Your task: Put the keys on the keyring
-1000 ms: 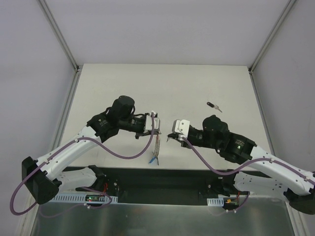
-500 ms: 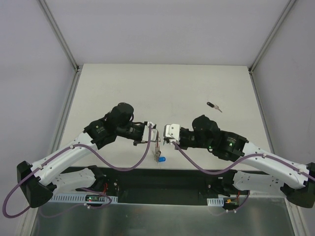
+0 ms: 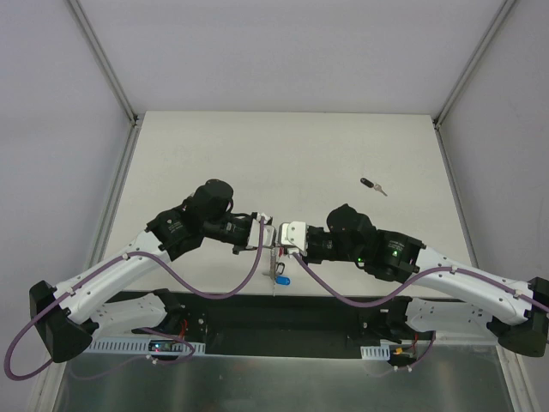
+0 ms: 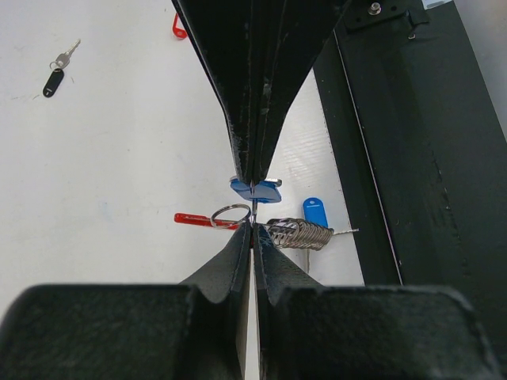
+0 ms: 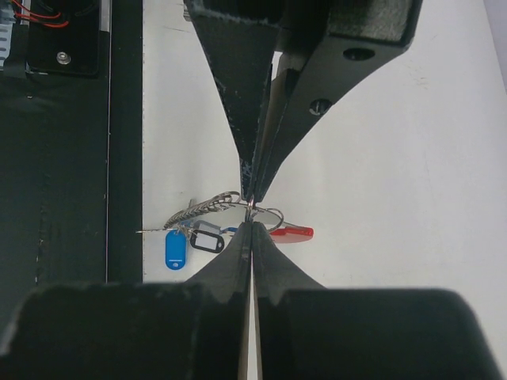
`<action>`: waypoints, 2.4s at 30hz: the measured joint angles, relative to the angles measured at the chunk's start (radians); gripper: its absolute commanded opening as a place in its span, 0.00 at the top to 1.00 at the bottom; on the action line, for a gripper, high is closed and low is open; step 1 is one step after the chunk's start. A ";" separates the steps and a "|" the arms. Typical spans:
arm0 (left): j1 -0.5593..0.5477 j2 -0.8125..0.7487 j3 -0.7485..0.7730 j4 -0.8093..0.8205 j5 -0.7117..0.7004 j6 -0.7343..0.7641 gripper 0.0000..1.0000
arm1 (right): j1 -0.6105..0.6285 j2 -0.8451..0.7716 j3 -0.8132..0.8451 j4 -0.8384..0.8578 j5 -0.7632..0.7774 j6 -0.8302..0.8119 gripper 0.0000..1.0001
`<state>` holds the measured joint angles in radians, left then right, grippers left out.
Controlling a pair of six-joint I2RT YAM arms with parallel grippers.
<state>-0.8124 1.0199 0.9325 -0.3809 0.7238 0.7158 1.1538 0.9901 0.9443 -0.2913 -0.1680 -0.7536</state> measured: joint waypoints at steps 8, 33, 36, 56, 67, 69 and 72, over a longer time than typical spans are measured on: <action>0.000 0.000 0.000 0.000 0.000 0.000 1.00 | 0.013 0.003 0.000 0.010 0.007 -0.003 0.99; 0.000 0.001 0.000 0.001 -0.002 -0.001 1.00 | 0.023 0.020 0.000 0.018 0.039 -0.007 0.99; 0.000 0.001 0.000 0.001 -0.002 -0.001 1.00 | 0.024 0.025 0.000 0.018 0.040 -0.007 0.99; 0.000 0.001 -0.011 0.010 -0.029 -0.002 1.00 | 0.026 0.027 0.000 0.018 0.068 0.024 0.99; 0.002 -0.003 -0.015 0.014 -0.029 -0.003 1.00 | 0.026 0.035 0.000 0.026 0.069 0.032 0.99; 0.002 -0.005 -0.016 0.016 -0.029 -0.006 1.00 | 0.026 0.037 0.002 0.027 0.068 0.035 0.99; 0.002 -0.008 -0.016 0.017 -0.029 -0.009 1.00 | 0.027 0.040 0.007 0.031 0.067 0.036 0.99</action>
<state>-0.8104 1.0122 0.9169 -0.3637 0.6945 0.7067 1.1805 1.0306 0.9516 -0.2607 -0.1013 -0.7174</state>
